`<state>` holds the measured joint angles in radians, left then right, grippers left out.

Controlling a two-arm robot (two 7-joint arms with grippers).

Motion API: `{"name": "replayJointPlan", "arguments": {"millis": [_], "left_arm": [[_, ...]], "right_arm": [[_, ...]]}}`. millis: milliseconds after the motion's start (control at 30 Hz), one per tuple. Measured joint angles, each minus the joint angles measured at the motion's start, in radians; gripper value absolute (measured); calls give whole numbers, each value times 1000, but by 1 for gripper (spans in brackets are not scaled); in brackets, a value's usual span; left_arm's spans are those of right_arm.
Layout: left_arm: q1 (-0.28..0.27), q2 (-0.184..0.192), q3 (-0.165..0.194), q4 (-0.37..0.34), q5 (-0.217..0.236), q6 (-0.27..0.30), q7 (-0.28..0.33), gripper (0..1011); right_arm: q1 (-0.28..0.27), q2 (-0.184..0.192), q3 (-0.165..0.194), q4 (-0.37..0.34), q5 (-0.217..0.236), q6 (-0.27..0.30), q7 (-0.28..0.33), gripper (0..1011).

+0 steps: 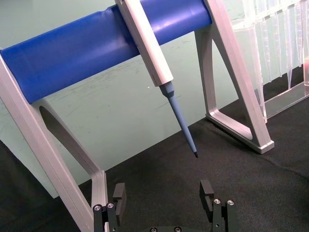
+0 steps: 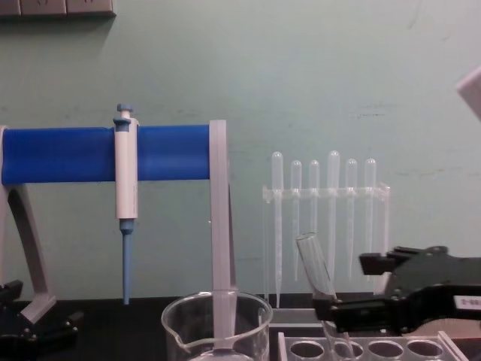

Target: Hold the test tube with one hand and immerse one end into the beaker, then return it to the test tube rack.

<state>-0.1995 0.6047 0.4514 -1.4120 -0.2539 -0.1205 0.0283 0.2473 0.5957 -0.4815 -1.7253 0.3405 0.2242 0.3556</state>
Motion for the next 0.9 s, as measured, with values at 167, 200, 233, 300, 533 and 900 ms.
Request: {"name": "replayJointPlan", "arguments": {"millis": [167,200,233,300,533,900], "left_arm": [[0,0,0,0,0,0,0,1000],[0,0,0,0,0,0,0,1000],[0,0,0,0,0,0,0,1000],[0,0,0,0,0,0,0,1000],[0,0,0,0,0,0,0,1000],[0,0,0,0,0,0,0,1000]], "right_arm": [[25,-29,-15,14,-20,19,16,1002],[33,-38,-19,21,-27,23,20,1002],[33,-38,-19,21,-27,23,20,1002],[49,-58,-25,40,-39,29,29,1002],[72,-81,-31,70,-59,38,54,995],[77,-102,-11,82,-72,58,75,734]]}}
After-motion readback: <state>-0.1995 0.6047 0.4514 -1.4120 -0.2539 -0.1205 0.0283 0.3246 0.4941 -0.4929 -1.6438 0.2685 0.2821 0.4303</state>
